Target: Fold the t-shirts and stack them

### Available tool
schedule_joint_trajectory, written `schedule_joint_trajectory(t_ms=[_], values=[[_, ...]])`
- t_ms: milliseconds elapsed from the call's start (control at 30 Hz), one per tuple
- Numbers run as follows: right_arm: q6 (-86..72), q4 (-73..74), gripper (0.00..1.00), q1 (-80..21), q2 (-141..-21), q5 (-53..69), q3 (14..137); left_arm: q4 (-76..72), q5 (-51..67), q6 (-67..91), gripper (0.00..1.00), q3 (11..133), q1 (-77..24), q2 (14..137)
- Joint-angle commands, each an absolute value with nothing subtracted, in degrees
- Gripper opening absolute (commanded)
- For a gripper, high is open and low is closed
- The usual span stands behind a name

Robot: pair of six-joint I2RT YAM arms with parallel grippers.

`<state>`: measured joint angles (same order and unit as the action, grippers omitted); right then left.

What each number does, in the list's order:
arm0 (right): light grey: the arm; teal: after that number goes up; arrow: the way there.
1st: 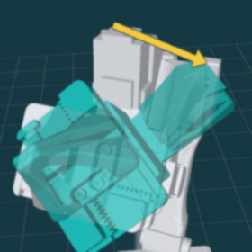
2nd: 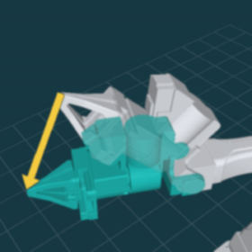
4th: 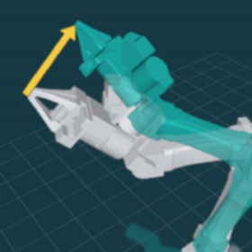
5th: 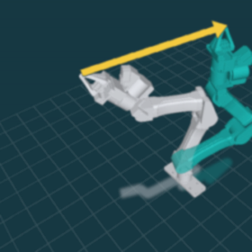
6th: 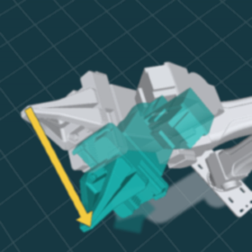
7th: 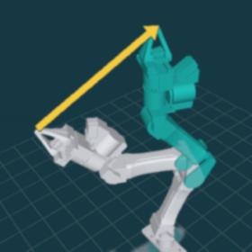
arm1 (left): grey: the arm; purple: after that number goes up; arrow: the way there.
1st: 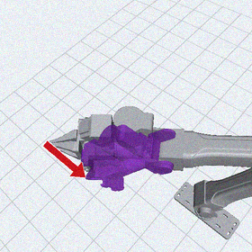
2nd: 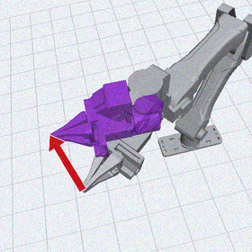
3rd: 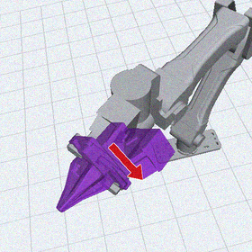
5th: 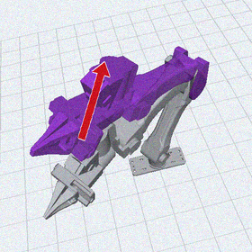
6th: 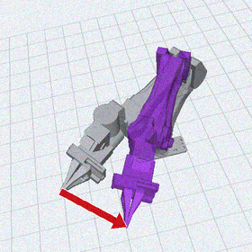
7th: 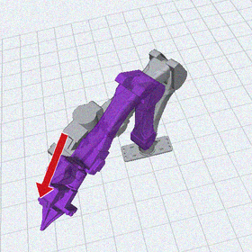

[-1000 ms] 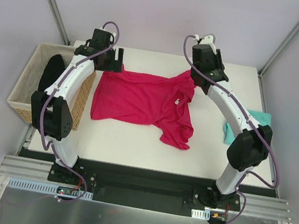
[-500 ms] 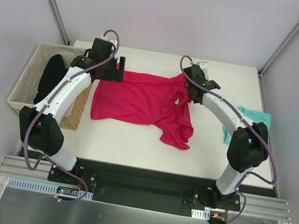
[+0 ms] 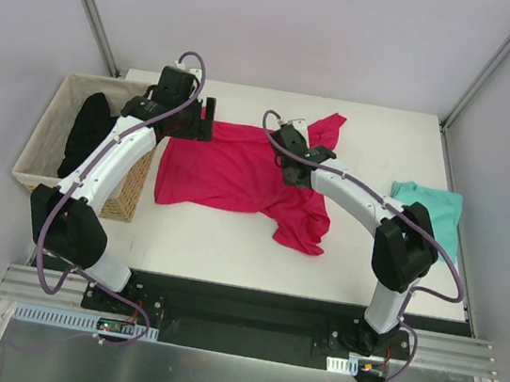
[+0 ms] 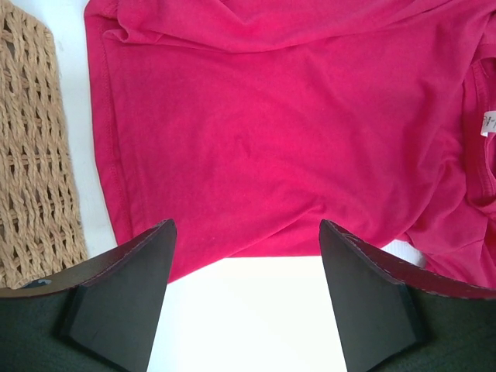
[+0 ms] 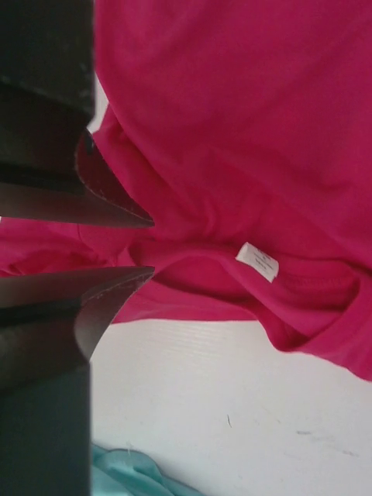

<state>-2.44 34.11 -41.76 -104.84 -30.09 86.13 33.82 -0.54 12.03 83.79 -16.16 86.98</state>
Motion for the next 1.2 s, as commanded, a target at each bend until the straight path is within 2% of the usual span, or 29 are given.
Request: schedule_joint_trajectory(t_ms=[0, 133, 400, 800, 1167], values=[[-6.2, 34.8, 0.3, -43.6, -104.9, -29.4, 87.3, 34.3, -2.0, 12.5, 0.74, 84.3, -16.6, 85.9], [-8.3, 29.7, 0.34, -43.6, -101.9, -26.4, 82.1, 34.2, -2.7, 12.1, 0.74, 83.7, -16.7, 84.3], [-11.7, 28.3, 0.34, -40.5, -102.9, -22.0, 79.5, 34.9, -3.5, 11.9, 0.74, 83.8, -16.7, 83.0], [-11.0, 27.2, 0.33, -33.0, -107.7, -13.8, 80.3, 36.2, -4.6, 12.1, 0.72, 84.7, -16.7, 82.9], [-11.2, 26.8, 0.39, -32.4, -110.2, -9.9, 81.5, 36.7, -5.7, 11.5, 0.72, 85.8, -16.7, 83.4]])
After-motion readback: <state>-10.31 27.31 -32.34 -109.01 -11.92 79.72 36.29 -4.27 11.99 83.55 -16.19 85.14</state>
